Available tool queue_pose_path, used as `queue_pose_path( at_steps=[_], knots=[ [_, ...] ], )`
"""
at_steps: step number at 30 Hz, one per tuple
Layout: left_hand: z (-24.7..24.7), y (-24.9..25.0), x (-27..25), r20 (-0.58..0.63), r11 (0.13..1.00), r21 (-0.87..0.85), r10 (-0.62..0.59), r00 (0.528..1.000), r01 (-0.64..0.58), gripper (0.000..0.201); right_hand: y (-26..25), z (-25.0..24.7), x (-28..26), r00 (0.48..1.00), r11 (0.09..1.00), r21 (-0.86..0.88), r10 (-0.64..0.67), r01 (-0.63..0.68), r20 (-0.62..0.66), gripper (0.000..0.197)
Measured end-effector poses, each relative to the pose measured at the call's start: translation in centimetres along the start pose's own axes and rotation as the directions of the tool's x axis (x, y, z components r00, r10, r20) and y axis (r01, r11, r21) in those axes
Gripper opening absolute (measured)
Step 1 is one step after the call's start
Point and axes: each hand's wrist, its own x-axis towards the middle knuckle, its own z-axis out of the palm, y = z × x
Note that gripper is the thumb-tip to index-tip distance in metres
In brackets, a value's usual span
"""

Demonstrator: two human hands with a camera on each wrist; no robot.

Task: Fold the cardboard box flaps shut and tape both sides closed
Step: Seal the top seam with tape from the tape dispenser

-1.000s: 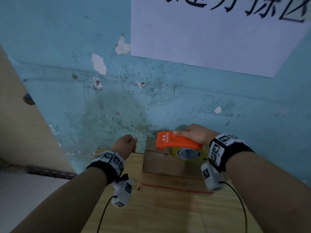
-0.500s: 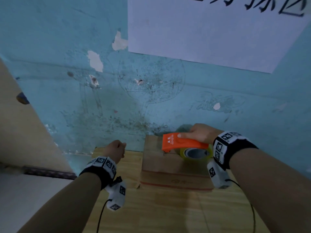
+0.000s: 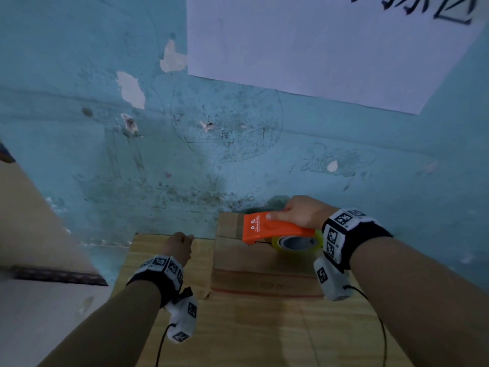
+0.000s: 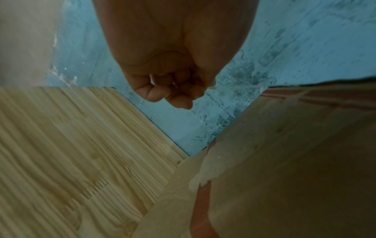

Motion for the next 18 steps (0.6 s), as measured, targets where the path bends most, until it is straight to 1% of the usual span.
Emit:
queue_pose_path(
  at_steps=[2,4,6,9,12,15,18],
  knots=[
    [0.5,-0.1,0.2,0.012,1.000,-0.027,-0.005,1.000,0.005,0.037,0.1,0.2,0.3,1.000,1.000,-0.009,0.004,-0.004,0.009,0.058],
    [1.3,-0.1,0.1,0.030,1.000,0.007,-0.010,1.000,0.009,0.036,0.2,0.3,0.4,1.000,1.000,0.003,0.001,-0.001,0.014,0.056],
    [2.0,-0.2,0.3,0.024,0.999,0.046,-0.008,1.000,0.007,0.036,0.1,0.2,0.3,1.000,1.000,0.018,-0.008,0.007,0.008,0.051],
    [3.0,-0.3,0.9,0.047,0.999,-0.037,-0.031,0.998,0.033,0.040,0.1,0.3,0.6,1.000,1.000,0.011,-0.017,0.017,0.016,0.055],
    [3.6,0.1,1.0,0.077,0.999,-0.027,-0.040,0.996,0.042,0.037,0.2,0.5,0.8,1.000,1.000,0.004,-0.021,0.020,0.022,0.058],
    [4.4,0.4,0.9,0.088,1.000,-0.004,0.003,0.996,-0.003,0.036,0.3,0.7,0.5,1.000,1.000,0.013,-0.027,0.027,0.014,0.052],
    [4.8,0.9,0.4,0.106,0.997,0.063,0.039,0.994,-0.046,0.032,0.3,0.7,0.4,1.000,0.999,0.028,-0.030,0.029,0.006,0.052]
  ],
)
